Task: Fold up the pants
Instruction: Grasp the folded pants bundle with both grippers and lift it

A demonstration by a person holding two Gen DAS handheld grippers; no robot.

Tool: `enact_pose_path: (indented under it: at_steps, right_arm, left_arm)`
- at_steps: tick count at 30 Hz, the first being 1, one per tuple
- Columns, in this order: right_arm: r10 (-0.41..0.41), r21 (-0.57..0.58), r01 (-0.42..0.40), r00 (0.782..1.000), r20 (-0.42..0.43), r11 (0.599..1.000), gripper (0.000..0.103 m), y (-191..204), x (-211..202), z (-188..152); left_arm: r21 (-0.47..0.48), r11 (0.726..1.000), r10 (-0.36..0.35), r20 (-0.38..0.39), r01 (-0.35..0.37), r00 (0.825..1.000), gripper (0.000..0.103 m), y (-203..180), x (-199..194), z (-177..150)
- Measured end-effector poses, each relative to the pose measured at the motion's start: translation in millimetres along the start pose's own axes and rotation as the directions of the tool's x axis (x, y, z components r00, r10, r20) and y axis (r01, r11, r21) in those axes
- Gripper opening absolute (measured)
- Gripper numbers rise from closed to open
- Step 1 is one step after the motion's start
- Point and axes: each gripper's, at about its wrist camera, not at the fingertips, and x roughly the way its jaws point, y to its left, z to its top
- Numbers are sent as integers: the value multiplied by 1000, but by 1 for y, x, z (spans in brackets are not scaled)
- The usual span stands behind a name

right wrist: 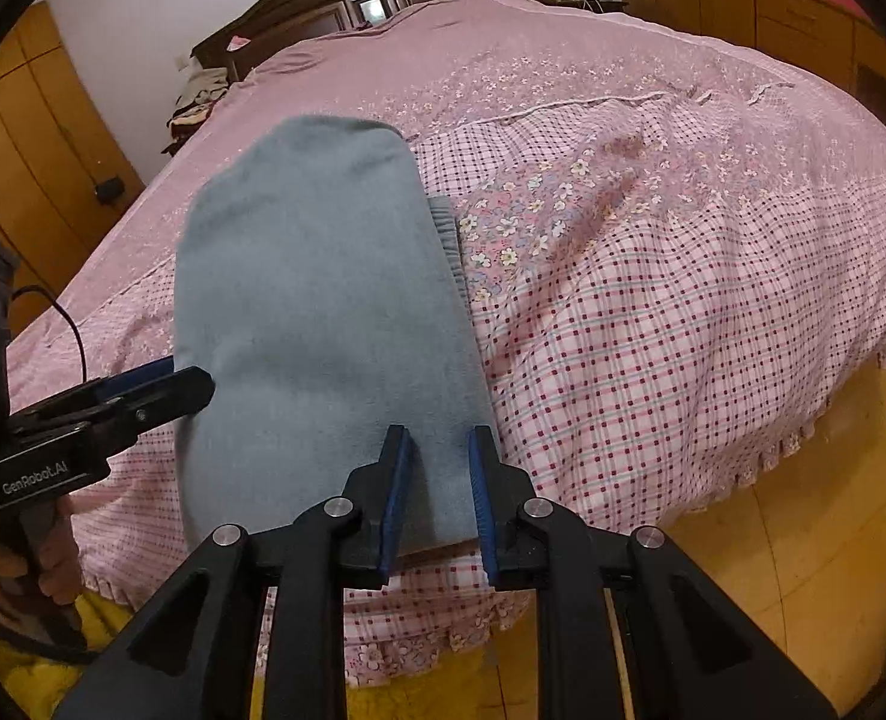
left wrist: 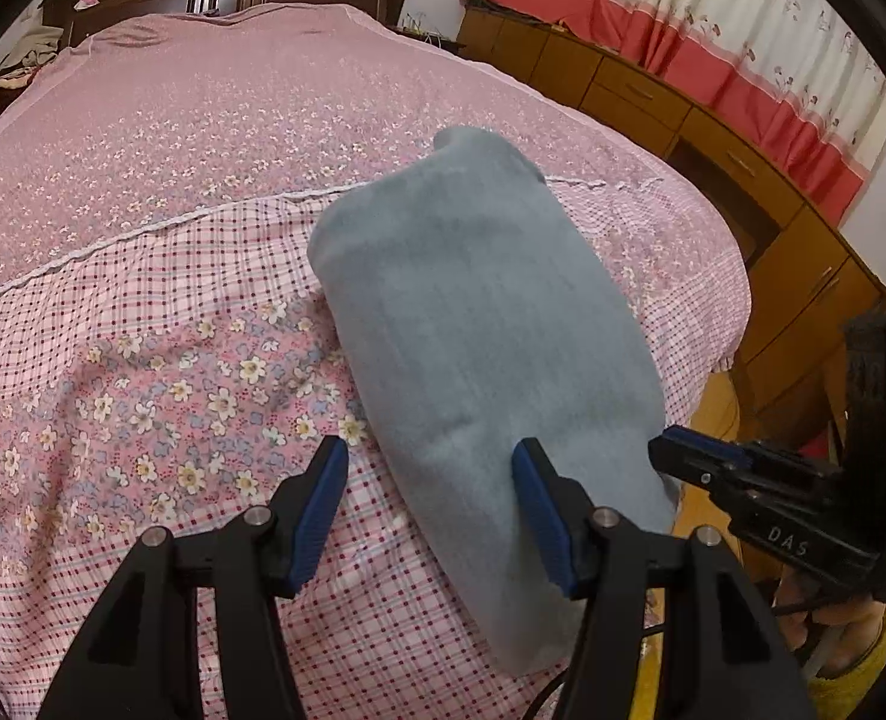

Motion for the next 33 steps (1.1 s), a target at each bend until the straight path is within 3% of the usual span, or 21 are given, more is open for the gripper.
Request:
enact_pose_path:
  at_steps: [4, 9, 12, 19, 28, 33]
  right_arm:
    - [-41, -28, 42, 999, 22, 999, 27, 3, -20, 7]
    - [-25, -70, 32, 995, 97, 997, 58, 5, -34, 28]
    - [4, -76, 2, 997, 79, 997, 58, 7, -23, 39]
    - [80, -91, -78, 997, 13, 993, 58, 11, 9, 45]
    - [215, 4, -215, 976, -22, 977, 63, -7, 31, 49]
    - [256, -9, -256, 966, -28, 967, 64, -5, 36, 53]
  left_arm:
    - [-8, 1000, 8, 8, -8, 1000, 61, 1, -6, -1]
    - [-18, 1000, 9, 8, -9, 1000, 62, 3, -7, -3]
    - [-23, 1000, 18, 13, -17, 1000, 68, 6, -6, -3]
    - [-46, 999, 2, 14, -1, 1000, 72, 14, 3, 0]
    - [-83, 995, -45, 5, 46, 999, 77, 19, 21, 10]
    - [-89, 994, -61, 2, 61, 998, 78, 20, 27, 19]
